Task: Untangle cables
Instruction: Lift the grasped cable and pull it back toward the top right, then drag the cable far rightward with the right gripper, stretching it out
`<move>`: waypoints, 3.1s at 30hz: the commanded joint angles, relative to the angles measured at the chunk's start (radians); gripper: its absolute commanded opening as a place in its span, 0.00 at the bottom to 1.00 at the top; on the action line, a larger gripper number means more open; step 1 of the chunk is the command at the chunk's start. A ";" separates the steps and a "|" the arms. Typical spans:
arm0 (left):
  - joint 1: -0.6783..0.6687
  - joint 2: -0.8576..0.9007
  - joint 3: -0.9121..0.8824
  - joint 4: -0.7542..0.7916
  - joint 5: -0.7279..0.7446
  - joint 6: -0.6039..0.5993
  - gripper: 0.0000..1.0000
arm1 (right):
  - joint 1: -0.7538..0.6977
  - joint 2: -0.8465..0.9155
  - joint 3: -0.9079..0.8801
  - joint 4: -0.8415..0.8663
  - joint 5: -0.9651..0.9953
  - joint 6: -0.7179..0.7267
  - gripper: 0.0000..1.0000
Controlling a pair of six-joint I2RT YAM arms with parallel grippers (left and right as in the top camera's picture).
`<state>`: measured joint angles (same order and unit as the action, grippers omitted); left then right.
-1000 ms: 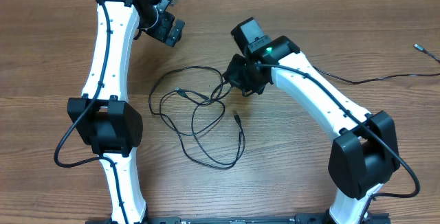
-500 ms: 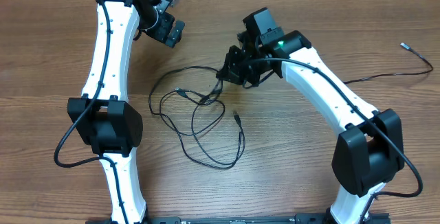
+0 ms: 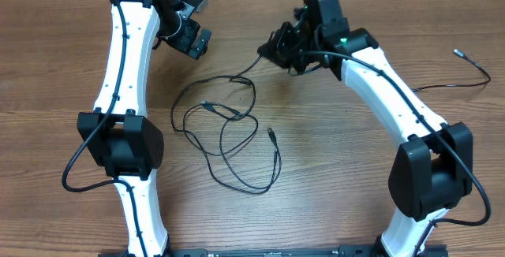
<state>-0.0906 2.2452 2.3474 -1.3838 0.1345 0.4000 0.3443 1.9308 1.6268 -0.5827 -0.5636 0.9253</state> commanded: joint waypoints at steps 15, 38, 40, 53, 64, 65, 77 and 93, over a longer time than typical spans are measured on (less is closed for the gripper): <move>0.003 0.008 -0.005 0.002 -0.003 0.023 1.00 | -0.074 -0.025 0.009 0.174 0.344 0.205 0.04; 0.003 0.008 -0.005 0.031 -0.003 0.023 1.00 | -0.063 0.196 0.009 0.530 0.484 0.204 0.04; 0.003 0.008 -0.005 0.031 -0.003 0.023 1.00 | -0.049 0.209 0.009 0.554 0.484 0.204 0.04; 0.003 0.008 -0.005 0.027 -0.003 0.019 1.00 | -0.009 0.218 0.009 0.401 0.454 0.087 1.00; 0.003 0.008 -0.005 0.039 -0.003 0.019 1.00 | -0.112 0.069 0.009 -0.013 0.449 -0.073 1.00; 0.003 0.008 -0.005 0.039 -0.003 0.020 1.00 | -0.119 0.054 0.009 -0.066 0.482 -0.080 1.00; 0.003 0.008 -0.005 0.039 -0.003 0.019 1.00 | -0.372 -0.019 0.009 -0.374 0.654 -0.032 1.00; 0.003 0.008 -0.005 0.058 -0.003 0.019 1.00 | -0.769 0.004 0.009 -0.431 0.607 0.044 1.00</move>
<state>-0.0910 2.2452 2.3474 -1.3319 0.1345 0.3996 -0.3737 1.9198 1.6279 -1.0176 0.0410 0.9493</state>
